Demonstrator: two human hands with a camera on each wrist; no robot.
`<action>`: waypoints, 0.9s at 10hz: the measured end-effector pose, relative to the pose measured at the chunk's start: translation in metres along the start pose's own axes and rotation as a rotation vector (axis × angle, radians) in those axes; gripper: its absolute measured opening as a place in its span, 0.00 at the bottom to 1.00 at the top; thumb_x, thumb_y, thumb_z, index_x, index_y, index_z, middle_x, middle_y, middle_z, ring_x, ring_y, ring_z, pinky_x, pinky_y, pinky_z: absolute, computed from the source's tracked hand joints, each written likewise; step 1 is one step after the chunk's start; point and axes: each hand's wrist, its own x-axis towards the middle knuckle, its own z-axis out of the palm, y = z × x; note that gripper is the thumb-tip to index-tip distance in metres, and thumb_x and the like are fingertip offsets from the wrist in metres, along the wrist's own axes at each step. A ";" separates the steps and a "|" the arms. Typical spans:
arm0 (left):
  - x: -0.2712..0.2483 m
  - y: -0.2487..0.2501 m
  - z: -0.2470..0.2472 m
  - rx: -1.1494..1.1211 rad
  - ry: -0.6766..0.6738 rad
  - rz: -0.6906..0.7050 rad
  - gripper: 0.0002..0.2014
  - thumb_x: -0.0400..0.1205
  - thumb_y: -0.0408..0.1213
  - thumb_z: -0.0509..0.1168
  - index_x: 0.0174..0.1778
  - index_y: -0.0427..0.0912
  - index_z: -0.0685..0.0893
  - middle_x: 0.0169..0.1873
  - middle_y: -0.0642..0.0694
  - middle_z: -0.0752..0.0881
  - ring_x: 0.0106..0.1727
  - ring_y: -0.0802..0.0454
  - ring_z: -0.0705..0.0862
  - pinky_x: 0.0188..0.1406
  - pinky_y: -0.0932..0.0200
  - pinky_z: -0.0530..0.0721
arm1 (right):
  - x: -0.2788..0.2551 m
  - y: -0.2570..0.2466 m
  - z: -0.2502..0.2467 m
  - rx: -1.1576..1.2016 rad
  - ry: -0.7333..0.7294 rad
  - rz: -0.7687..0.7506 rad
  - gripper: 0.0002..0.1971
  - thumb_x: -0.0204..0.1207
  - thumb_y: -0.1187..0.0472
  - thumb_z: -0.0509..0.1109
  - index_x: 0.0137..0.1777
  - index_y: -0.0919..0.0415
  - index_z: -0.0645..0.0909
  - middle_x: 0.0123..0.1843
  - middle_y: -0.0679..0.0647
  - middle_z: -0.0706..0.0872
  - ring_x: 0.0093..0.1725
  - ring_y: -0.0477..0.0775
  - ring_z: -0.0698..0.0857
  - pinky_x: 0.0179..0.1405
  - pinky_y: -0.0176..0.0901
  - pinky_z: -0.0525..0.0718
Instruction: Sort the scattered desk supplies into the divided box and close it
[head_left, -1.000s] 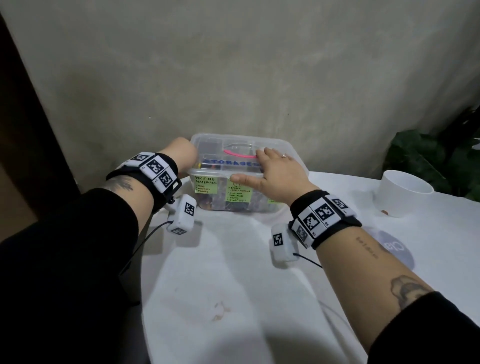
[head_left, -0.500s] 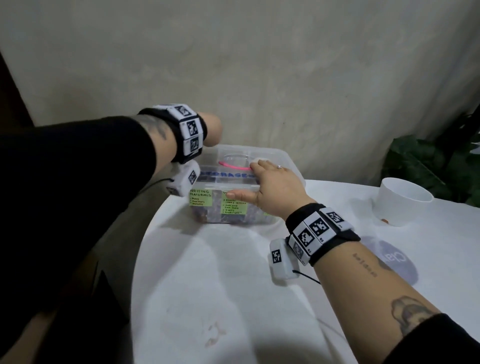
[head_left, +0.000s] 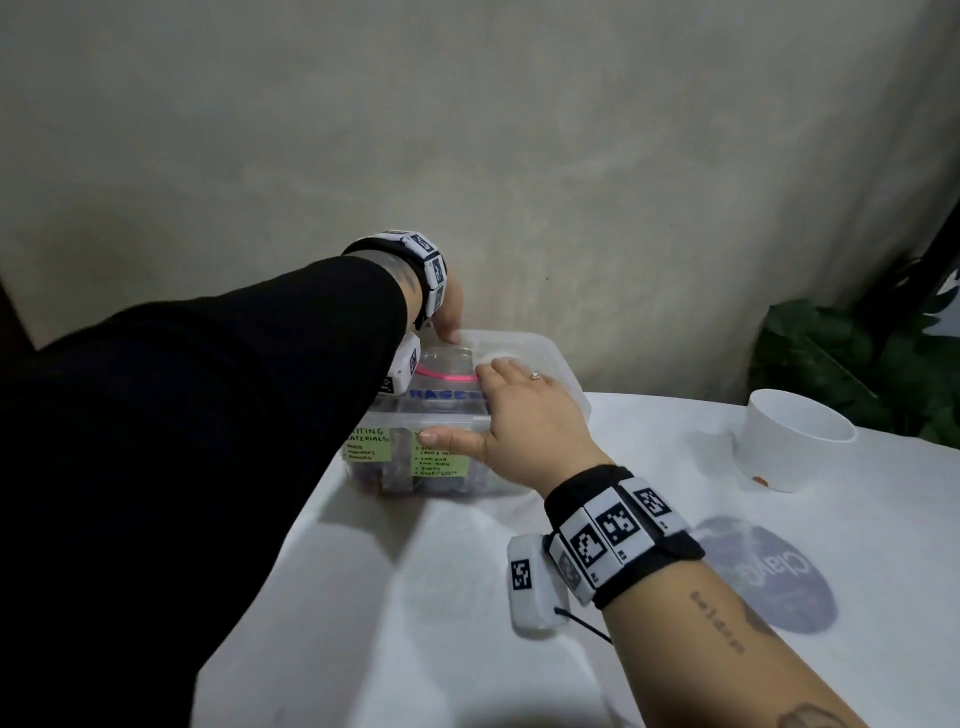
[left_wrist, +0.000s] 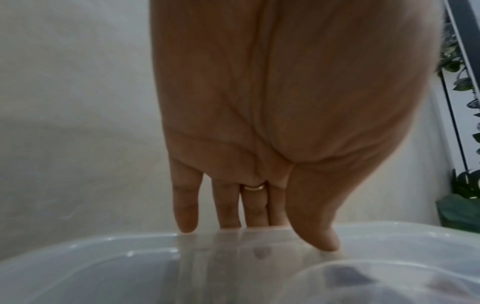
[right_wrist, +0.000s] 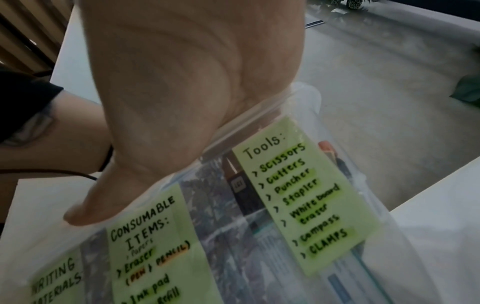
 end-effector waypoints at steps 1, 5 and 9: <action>0.012 -0.001 0.000 -0.006 -0.049 -0.049 0.26 0.76 0.60 0.64 0.67 0.51 0.82 0.49 0.51 0.86 0.56 0.46 0.85 0.68 0.43 0.79 | 0.001 0.000 0.002 0.000 0.005 0.003 0.62 0.56 0.11 0.40 0.77 0.58 0.71 0.75 0.54 0.78 0.76 0.55 0.73 0.74 0.55 0.73; -0.104 0.040 0.021 -0.145 0.203 -0.009 0.12 0.80 0.41 0.66 0.56 0.42 0.87 0.49 0.41 0.85 0.49 0.43 0.85 0.48 0.58 0.82 | -0.013 -0.002 -0.041 0.392 -0.171 0.120 0.45 0.69 0.30 0.71 0.79 0.57 0.70 0.76 0.55 0.77 0.74 0.58 0.77 0.73 0.55 0.76; -0.194 0.136 0.110 -0.367 0.491 0.303 0.29 0.75 0.56 0.61 0.70 0.46 0.77 0.76 0.45 0.74 0.77 0.44 0.71 0.77 0.51 0.69 | -0.205 0.105 -0.088 0.218 -0.051 0.680 0.27 0.79 0.49 0.69 0.77 0.55 0.74 0.77 0.60 0.73 0.76 0.66 0.70 0.75 0.61 0.71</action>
